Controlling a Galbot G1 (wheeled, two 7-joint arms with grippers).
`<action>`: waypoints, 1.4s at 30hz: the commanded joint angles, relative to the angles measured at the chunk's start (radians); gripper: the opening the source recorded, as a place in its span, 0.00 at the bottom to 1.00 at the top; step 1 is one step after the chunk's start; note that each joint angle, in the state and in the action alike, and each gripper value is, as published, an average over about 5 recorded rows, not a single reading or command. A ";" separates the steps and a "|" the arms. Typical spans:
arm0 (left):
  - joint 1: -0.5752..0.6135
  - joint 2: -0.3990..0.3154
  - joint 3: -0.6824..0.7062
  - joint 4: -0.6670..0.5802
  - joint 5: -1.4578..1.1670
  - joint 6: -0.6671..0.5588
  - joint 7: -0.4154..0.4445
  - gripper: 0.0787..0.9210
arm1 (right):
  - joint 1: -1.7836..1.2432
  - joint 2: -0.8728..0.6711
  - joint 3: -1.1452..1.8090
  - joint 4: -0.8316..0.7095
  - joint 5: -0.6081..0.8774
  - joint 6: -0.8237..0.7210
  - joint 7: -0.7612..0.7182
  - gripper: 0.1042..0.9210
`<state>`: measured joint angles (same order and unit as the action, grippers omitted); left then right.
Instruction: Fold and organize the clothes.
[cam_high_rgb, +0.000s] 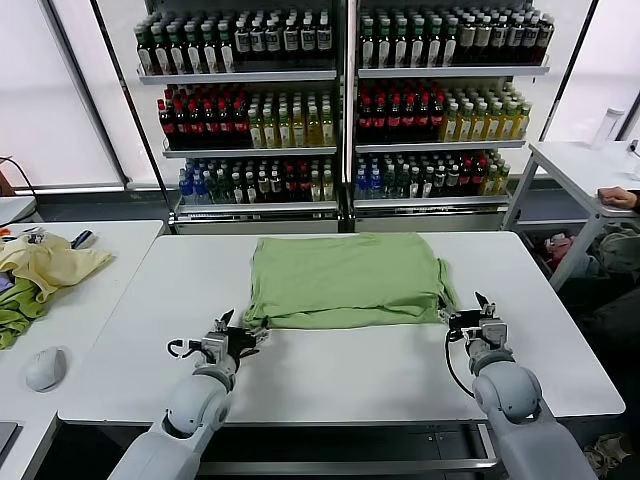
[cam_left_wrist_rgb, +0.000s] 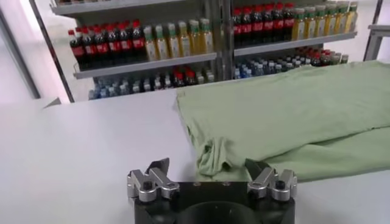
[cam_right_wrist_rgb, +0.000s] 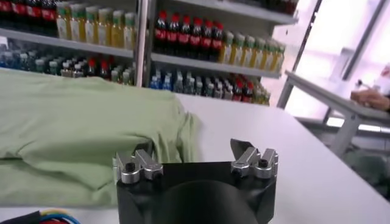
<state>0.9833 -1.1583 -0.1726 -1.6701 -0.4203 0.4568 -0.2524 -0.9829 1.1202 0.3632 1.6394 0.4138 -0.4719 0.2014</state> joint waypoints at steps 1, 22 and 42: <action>-0.038 0.001 0.006 0.038 -0.031 0.006 0.000 0.74 | 0.021 0.003 -0.004 -0.030 0.057 -0.050 0.011 0.71; -0.023 0.014 0.017 0.025 -0.145 0.034 0.010 0.06 | -0.010 -0.004 -0.022 -0.008 0.093 -0.054 0.000 0.07; 0.475 0.094 -0.138 -0.473 -0.083 0.048 -0.007 0.04 | -0.488 -0.036 0.158 0.455 -0.011 -0.056 -0.001 0.06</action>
<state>1.2493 -1.0849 -0.2585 -1.9566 -0.5218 0.5063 -0.2591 -1.3374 1.0922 0.4842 1.9710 0.4219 -0.5293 0.1976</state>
